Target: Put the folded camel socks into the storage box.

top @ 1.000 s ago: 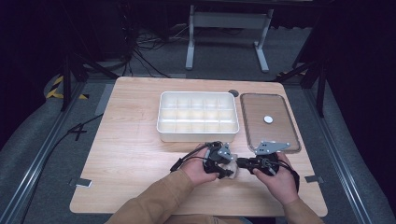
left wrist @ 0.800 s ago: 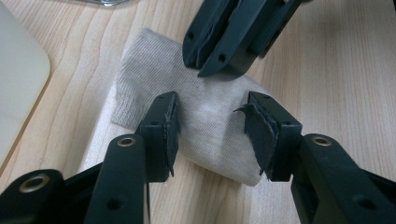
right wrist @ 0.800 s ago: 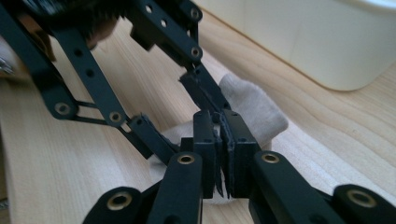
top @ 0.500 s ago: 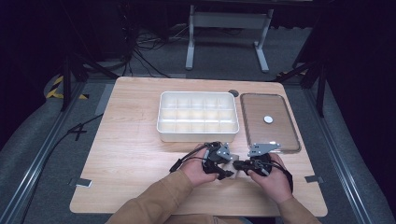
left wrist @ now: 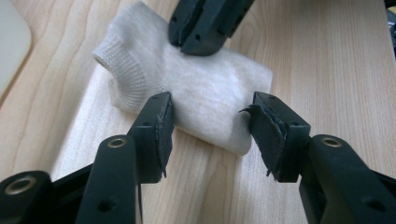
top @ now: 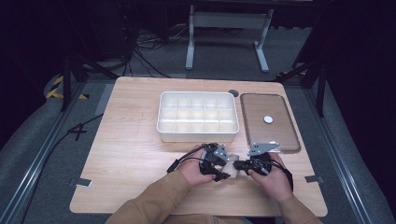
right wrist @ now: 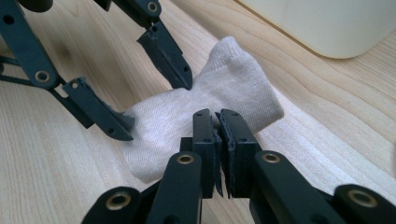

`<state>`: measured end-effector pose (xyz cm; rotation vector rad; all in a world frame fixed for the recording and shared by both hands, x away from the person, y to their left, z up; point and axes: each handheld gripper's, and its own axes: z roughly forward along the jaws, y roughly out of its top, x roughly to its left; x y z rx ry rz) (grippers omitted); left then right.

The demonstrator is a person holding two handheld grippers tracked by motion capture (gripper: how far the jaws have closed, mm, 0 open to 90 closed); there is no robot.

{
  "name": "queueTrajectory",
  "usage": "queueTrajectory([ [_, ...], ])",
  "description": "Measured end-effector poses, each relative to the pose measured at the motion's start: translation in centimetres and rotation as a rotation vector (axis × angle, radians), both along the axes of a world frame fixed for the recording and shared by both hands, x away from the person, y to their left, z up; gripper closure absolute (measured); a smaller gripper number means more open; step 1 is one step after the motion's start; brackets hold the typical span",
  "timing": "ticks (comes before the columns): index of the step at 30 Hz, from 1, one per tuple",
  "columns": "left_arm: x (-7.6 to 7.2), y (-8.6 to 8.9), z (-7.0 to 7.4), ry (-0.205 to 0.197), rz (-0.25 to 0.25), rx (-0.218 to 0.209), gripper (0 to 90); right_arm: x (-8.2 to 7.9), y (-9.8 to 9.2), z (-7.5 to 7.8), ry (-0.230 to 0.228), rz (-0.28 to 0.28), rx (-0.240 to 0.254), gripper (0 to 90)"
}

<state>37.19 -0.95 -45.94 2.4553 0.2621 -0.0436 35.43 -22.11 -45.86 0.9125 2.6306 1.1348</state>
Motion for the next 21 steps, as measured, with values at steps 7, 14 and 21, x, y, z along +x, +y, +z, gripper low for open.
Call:
queueTrajectory([
  [7, -0.36, -0.41, -0.18, -0.012, -0.002, 0.016, 48.4, 0.35, -0.06, -0.01, -0.006, -0.01, -0.012, 83.8],
  [14, -0.42, -0.28, -0.04, 0.0, 0.009, 0.006, 48.2, 0.2, 0.02, 0.3, -0.014, -0.018, -0.024, 81.6],
  [21, -0.77, -0.45, 0.14, 0.003, 0.015, 0.015, 47.6, -0.05, 0.35, 0.85, 0.01, -0.063, -0.058, 75.5],
])
